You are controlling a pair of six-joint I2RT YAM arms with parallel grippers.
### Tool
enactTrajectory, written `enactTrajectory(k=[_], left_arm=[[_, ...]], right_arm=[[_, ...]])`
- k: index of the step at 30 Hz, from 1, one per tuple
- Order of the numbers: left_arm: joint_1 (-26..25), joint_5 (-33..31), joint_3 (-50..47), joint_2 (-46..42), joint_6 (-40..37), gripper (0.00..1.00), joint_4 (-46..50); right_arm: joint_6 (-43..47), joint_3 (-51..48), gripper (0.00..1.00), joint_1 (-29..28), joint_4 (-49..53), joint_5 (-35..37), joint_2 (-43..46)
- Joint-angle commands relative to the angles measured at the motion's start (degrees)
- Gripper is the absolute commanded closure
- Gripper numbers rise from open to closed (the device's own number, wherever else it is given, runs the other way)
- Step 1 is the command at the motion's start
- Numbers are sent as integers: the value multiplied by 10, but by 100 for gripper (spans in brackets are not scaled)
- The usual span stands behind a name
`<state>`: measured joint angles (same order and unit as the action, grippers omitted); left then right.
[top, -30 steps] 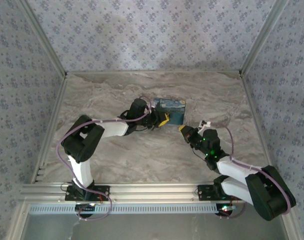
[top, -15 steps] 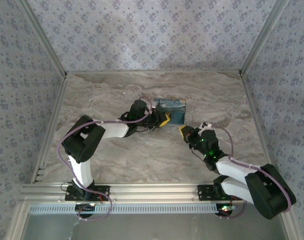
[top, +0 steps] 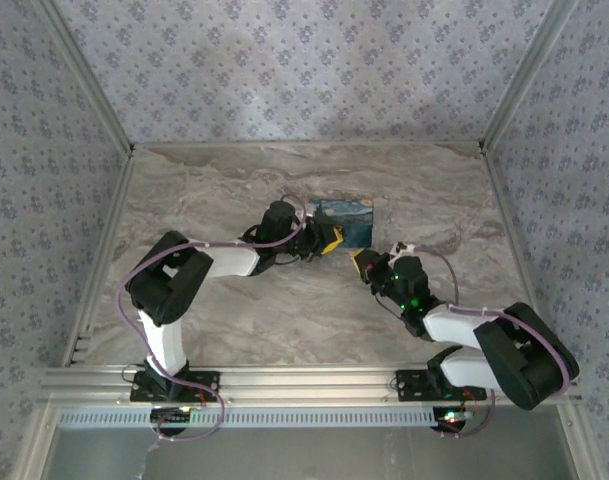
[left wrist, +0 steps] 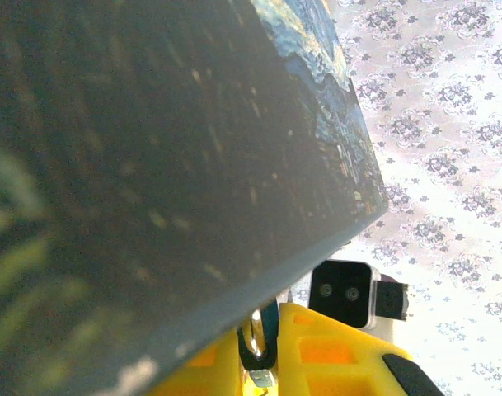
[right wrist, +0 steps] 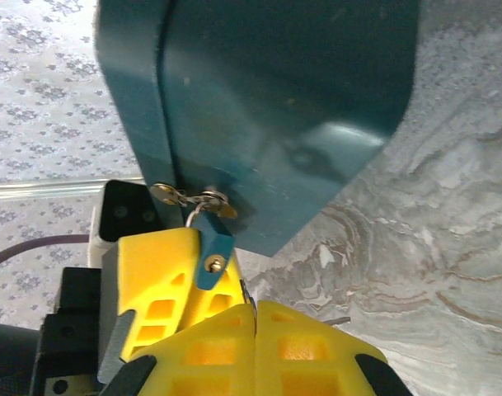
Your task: Unlock a padlock with a key
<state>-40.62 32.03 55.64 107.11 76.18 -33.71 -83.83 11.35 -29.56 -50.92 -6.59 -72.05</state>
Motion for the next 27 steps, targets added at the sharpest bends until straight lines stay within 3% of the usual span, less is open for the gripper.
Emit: enactTrajectory(k=[1, 27], left_arm=[[-4, 3, -2, 4, 6, 87, -42], [-7, 2, 0, 6, 10, 87, -50]], right_arm=[[2, 16, 100, -3, -26, 20, -1], [15, 29, 100, 1, -18, 19, -8]])
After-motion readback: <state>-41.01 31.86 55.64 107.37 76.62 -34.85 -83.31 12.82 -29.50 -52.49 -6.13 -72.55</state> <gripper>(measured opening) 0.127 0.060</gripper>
